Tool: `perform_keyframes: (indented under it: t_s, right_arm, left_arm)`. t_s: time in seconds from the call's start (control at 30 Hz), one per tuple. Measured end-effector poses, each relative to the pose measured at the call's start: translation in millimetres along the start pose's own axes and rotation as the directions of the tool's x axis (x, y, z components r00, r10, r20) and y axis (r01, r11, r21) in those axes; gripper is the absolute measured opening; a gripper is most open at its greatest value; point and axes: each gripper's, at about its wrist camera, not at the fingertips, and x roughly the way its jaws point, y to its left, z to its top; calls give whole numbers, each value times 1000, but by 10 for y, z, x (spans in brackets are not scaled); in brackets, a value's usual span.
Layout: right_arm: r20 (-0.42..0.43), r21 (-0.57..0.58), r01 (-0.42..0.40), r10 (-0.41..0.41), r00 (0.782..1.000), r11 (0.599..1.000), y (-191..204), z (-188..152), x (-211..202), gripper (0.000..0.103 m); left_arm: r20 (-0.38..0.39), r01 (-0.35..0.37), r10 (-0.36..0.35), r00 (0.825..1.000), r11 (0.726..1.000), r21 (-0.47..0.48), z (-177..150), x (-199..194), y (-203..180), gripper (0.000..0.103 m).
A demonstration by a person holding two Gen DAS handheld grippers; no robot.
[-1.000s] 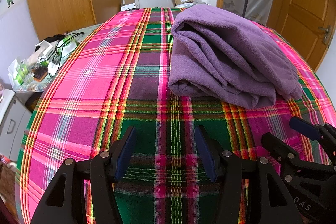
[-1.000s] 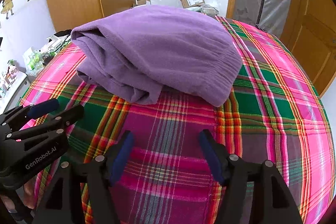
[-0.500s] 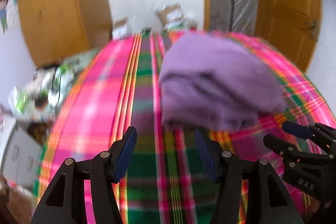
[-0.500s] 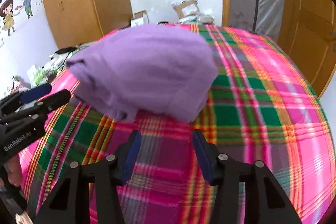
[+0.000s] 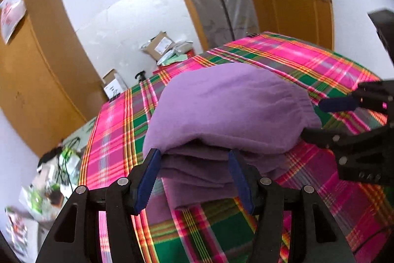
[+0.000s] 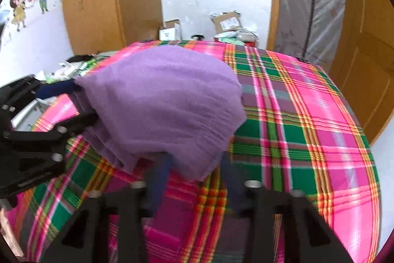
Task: Fold clothes
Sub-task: 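Grasp the purple pants edge with the left gripper while the right gripper grasps beside it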
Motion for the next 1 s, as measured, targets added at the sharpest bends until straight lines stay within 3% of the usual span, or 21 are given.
perform_keyframes:
  t_s: [0.03,0.13,0.4,0.6,0.8,0.93,0.97,1.0]
  right_arm:
    - [2,-1,-10,10,1000,1000,5,19,-7,21]
    - [27,8,-41,41,999,999,4,102,-54,14]
    - [148,116,-116,99,984,986,-135,339,-275,11]
    - [171,128,-145,122,978,981,-140,401,-355,11]
    - [188,138,-190,163,969,972,-143,442,-421,11]
    - [187,119,-204,180,966,972,-101,420,-443,11]
    - [183,115,-205,182,966,972,-91,423,-435,11]
    - [180,112,-206,184,966,972,-82,429,-428,11]
  left_arm:
    - [2,8,-8,1000,1000,5,5,1,2,60]
    - [8,28,-29,1000,999,17,42,11,15,60]
    - [112,136,-140,984,990,39,150,-198,34,60]
    - [168,131,-148,975,986,107,215,-222,-55,60]
    - [118,113,-138,983,973,202,233,-14,-227,60]
    - [111,101,-117,987,985,139,311,68,-134,58]
    - [111,111,-124,986,987,117,323,78,-86,55]
    - [111,125,-134,985,988,90,337,85,-34,45]
